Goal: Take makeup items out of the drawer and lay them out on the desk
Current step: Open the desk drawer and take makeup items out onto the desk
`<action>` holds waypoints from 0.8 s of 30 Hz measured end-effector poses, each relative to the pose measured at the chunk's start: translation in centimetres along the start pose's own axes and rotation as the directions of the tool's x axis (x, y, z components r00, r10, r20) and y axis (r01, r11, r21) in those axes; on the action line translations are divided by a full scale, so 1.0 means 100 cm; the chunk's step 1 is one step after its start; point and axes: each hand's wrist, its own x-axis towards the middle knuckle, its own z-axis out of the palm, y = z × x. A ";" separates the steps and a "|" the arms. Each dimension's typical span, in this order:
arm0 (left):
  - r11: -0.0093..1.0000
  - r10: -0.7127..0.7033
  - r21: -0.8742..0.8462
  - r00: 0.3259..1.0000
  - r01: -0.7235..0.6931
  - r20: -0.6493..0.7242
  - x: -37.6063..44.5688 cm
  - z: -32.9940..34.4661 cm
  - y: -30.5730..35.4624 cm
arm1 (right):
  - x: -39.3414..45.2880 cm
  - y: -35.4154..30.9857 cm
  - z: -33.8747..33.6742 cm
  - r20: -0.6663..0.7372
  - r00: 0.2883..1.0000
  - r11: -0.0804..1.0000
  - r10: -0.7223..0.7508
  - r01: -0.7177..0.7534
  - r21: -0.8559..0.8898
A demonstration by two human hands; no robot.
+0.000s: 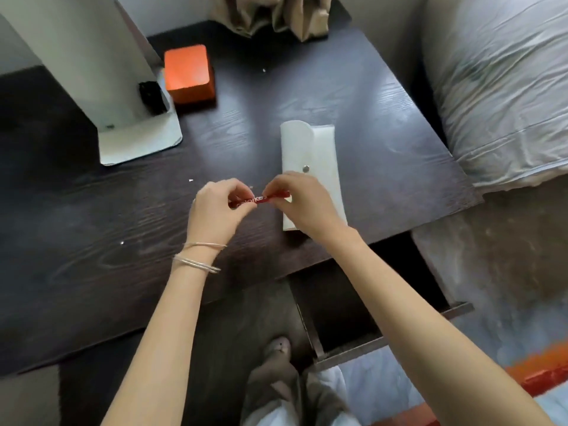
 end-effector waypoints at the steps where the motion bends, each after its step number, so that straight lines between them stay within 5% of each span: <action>1: 0.999 -0.026 0.024 1.000 0.026 -0.006 -0.002 0.001 -0.015 | 0.005 -0.004 0.014 0.022 1.000 0.997 -0.007 0.008 -0.072; 5: 0.990 -0.097 0.101 0.995 0.096 0.008 -0.010 0.012 -0.057 | 0.008 -0.007 0.053 0.092 0.995 0.974 -0.028 0.047 -0.221; 9: 0.993 -0.089 0.072 0.996 0.091 -0.031 -0.015 0.022 -0.069 | -0.008 -0.002 0.055 0.187 0.982 0.995 -0.028 0.046 -0.094; 16: 0.980 0.116 -0.146 0.985 -0.135 -0.131 -0.060 0.033 -0.018 | -0.072 0.010 -0.005 -0.094 0.990 0.982 0.108 -0.092 0.163; 24: 0.862 0.231 -0.495 0.955 -0.113 0.185 -0.129 0.139 0.037 | -0.173 0.085 -0.041 -0.183 0.924 0.935 0.337 -0.305 0.179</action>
